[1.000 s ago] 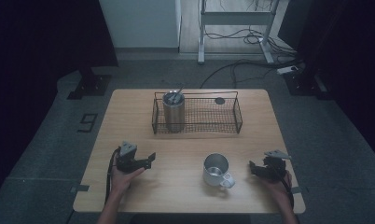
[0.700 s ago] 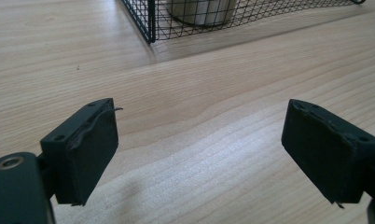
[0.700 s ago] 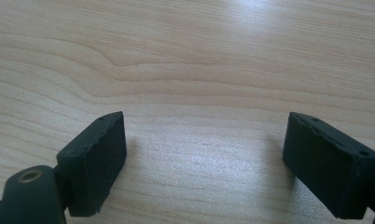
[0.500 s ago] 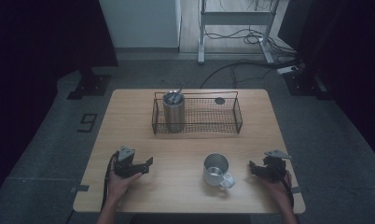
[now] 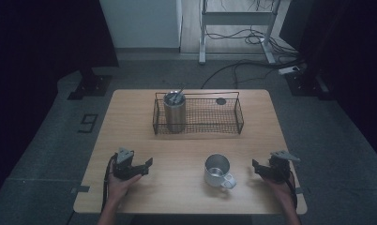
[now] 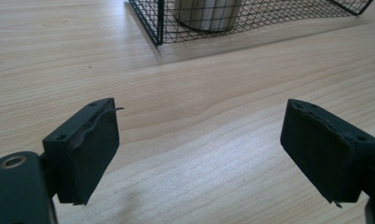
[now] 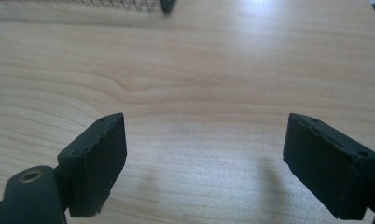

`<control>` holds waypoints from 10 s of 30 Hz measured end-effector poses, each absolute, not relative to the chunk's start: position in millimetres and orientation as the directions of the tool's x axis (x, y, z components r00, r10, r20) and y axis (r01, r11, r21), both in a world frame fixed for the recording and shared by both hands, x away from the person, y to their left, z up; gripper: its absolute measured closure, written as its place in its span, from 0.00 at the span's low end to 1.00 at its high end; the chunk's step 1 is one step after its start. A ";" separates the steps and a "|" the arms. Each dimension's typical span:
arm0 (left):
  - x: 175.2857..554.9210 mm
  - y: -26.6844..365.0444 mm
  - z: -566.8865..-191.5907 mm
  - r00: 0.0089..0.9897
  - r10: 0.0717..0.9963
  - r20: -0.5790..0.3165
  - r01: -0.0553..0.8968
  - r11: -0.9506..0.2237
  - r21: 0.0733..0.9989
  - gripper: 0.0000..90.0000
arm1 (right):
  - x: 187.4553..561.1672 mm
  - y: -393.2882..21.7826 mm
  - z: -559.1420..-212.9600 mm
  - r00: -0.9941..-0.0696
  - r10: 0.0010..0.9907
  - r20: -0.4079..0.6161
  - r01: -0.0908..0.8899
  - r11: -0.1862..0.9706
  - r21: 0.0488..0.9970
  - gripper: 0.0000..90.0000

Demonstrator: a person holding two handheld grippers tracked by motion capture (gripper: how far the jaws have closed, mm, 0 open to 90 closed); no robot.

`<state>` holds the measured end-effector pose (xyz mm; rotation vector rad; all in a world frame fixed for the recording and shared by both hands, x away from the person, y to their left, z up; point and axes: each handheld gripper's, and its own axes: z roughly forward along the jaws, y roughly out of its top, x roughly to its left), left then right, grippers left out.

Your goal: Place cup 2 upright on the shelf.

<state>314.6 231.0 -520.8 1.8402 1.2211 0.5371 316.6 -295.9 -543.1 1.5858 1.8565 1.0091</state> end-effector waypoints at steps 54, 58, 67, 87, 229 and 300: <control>313.8 213.9 -525.7 0.470 0.877 -0.102 0.543 -0.197 0.816 0.16 | 252.6 -230.1 -464.7 -0.551 0.811 0.196 0.429 0.074 0.900 0.14; 312.8 212.1 -524.0 0.475 0.872 -0.115 0.540 -0.186 0.821 0.16 | 249.1 -219.5 -463.8 -0.569 0.800 0.190 0.425 0.088 0.901 0.14; 314.4 210.6 -525.4 0.479 0.872 -0.103 0.543 -0.202 0.815 0.16 | 255.2 -196.9 -474.7 -0.587 0.788 0.185 0.456 0.133 0.880 0.10; 313.9 210.3 -527.8 0.481 0.871 -0.104 0.551 -0.207 0.808 0.16 | 272.3 -166.9 -491.6 -0.598 0.792 0.122 0.484 0.235 0.843 0.00; 311.3 213.9 -533.1 0.502 0.851 -0.152 0.590 -0.209 0.780 0.16 | 382.5 -169.7 -393.4 -0.531 0.844 0.074 0.387 0.164 0.908 0.07; 311.9 211.6 -535.8 0.491 0.862 -0.128 0.601 -0.229 0.766 0.17 | 472.4 -165.7 -387.3 -0.467 0.881 0.077 0.459 0.166 0.873 0.07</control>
